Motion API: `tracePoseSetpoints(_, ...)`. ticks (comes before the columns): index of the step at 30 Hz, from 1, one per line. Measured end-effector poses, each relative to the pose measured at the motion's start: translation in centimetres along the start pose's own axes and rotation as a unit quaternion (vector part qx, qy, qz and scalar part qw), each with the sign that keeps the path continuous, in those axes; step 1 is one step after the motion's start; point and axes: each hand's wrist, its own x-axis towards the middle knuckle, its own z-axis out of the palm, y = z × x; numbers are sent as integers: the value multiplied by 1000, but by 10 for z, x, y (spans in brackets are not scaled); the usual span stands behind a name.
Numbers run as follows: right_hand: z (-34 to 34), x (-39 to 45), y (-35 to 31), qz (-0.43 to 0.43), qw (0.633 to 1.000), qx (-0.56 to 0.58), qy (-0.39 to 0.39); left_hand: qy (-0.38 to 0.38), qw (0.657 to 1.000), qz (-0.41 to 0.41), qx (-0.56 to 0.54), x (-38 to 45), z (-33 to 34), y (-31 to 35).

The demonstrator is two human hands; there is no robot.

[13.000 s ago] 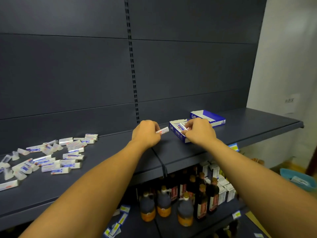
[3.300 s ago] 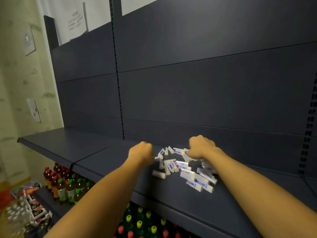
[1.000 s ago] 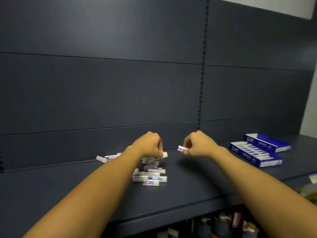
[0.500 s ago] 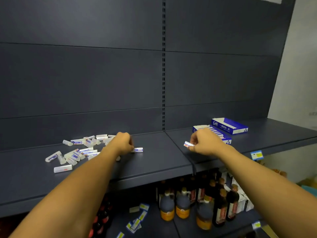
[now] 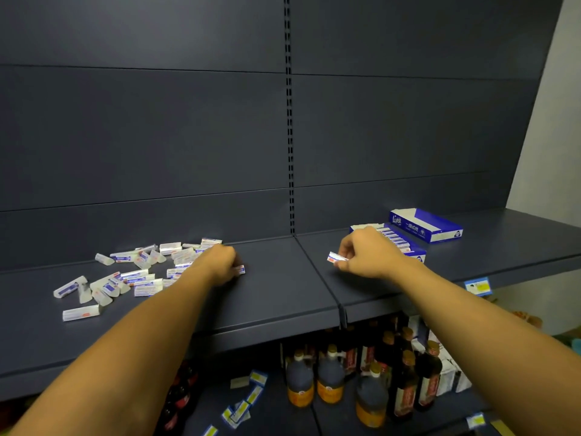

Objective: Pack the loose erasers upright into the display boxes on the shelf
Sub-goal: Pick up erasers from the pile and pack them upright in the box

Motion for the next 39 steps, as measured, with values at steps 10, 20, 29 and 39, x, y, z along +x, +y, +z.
tracePoseSetpoints(10,-23,72,48,23,999,-28,28,20,994,57,-87,64,-55,50)
tracePoseSetpoints(20,-21,109,129,23,999,0,22,31,980,147,-130,117,-63,162)
tracePoseSetpoints(29,-19,127,192,-62,992,108,20,66,968,98,-222,139,-54,245)
tracePoseSetpoints(39,19,146,234,-168,963,209,19,156,875,-8,-458,142,3,268)
